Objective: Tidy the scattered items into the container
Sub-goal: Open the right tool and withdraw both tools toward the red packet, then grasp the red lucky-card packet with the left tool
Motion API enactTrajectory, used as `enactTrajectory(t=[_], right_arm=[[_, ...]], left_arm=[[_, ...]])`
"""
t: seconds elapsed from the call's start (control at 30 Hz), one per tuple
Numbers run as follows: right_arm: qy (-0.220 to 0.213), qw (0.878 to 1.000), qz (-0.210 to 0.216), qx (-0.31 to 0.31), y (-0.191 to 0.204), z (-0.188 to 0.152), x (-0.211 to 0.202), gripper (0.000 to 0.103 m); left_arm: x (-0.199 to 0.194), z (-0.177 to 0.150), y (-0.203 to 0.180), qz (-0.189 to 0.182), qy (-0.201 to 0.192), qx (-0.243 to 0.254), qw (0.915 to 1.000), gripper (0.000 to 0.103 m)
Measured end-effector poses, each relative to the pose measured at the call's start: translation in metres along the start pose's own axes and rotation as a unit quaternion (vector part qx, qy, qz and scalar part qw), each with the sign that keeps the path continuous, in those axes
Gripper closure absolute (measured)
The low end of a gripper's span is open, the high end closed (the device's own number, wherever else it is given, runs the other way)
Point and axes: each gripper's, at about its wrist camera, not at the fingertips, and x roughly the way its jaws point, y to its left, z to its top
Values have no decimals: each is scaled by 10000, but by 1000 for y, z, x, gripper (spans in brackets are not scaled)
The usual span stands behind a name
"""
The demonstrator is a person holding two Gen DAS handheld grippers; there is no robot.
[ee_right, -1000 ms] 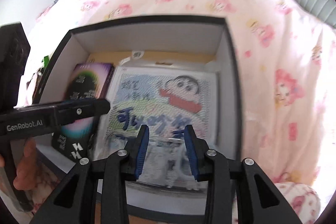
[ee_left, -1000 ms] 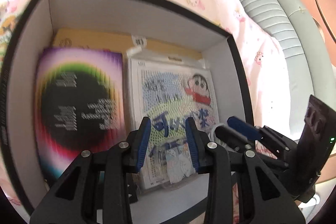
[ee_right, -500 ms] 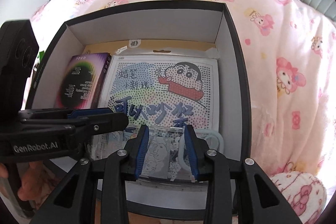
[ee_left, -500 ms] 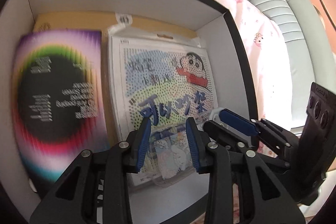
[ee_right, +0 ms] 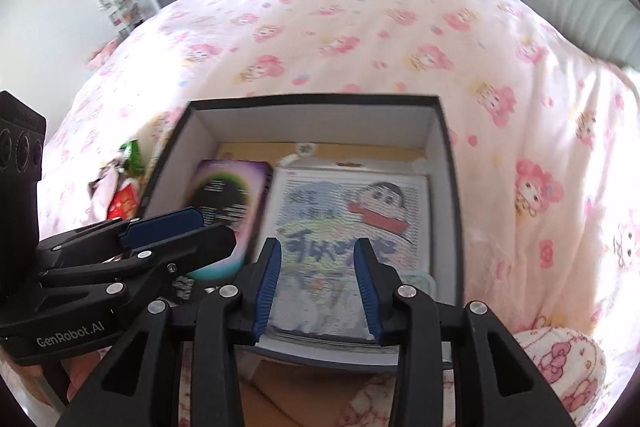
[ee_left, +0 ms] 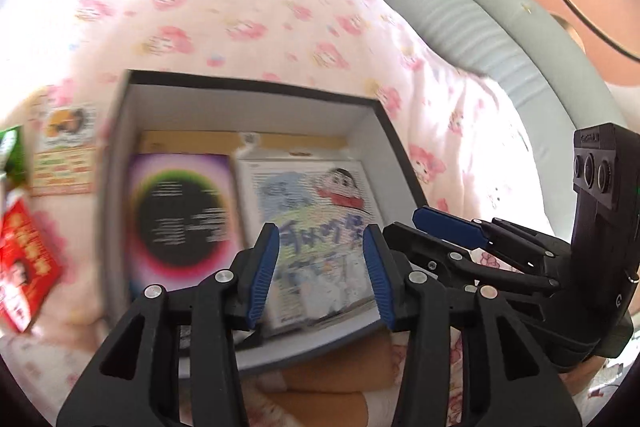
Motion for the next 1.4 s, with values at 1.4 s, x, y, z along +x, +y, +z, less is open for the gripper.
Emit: enactTrajectory(t=[1.4], right_arm=[[2530, 9206, 1576, -2522, 275, 42, 207, 65]], left_arm=[[-91, -124, 305, 775, -469, -3423, 9352, 59]])
